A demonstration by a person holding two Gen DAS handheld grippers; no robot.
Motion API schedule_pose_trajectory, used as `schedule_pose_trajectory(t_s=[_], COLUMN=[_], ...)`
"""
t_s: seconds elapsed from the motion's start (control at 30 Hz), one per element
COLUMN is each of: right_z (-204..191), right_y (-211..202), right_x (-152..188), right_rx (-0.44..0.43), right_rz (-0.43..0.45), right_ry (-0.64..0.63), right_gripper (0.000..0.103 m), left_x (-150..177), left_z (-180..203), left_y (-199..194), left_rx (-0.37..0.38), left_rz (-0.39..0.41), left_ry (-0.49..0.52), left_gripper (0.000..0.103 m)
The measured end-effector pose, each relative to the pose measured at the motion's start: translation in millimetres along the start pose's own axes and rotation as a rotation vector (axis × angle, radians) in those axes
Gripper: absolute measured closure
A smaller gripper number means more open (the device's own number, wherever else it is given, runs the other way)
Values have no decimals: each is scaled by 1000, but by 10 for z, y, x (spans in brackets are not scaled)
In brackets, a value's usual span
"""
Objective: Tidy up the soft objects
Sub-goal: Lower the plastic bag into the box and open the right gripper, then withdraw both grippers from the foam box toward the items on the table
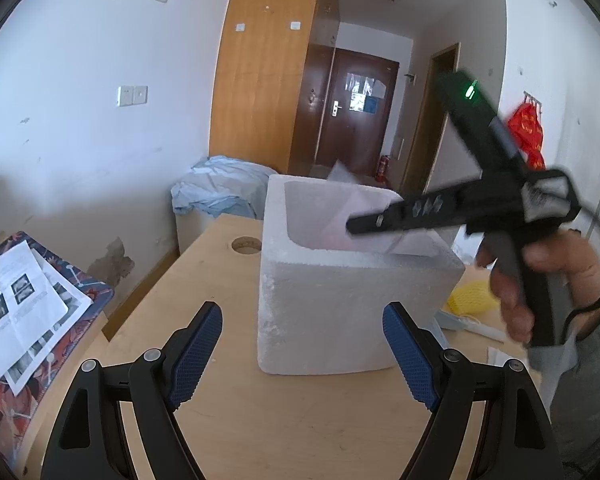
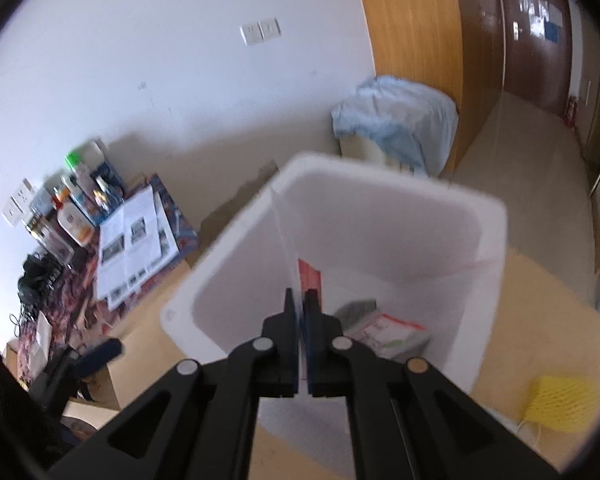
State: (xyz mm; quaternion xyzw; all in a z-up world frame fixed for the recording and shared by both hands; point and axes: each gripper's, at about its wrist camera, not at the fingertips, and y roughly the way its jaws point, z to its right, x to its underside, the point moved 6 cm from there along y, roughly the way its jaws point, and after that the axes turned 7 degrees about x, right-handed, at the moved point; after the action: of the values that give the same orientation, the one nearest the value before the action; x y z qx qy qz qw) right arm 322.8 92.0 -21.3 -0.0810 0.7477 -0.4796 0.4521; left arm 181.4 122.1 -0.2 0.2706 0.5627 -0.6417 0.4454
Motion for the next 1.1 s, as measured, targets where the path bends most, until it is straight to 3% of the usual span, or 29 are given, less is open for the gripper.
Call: schedule_pose_trajectory(t_s=[0.17, 0.33, 0.43, 0.5, 0.67, 0.8, 1.1], right_z=[-67, -81, -71, -79, -93, -115, -107], right_y=[42, -187, -319, -446, -673, -421, -666], right_x=[22, -22, -23, -18, 40, 123, 205], right_rx=[14, 41, 95, 89, 81, 117, 110], right_rz=[-23, 43, 92, 127, 187, 129, 189], right_ry=[-15, -61, -95, -100, -105, -121, -98], right_gripper=[99, 98, 84, 69, 62, 62, 59], left_x=[0, -9, -5, -2, 6, 13, 14], left_z=[-28, -60, -80, -73, -63, -33, -21], left_y=[3, -17, -11, -14, -8, -14, -30], left_rx=[-1, -1, 2, 5, 11, 21, 14], left_rz=[-3, 2, 1, 2, -1, 0, 5], left_ry=[-2, -10, -11, -9, -8, -9, -10], left_gripper=[20, 20, 20, 20, 20, 20, 20])
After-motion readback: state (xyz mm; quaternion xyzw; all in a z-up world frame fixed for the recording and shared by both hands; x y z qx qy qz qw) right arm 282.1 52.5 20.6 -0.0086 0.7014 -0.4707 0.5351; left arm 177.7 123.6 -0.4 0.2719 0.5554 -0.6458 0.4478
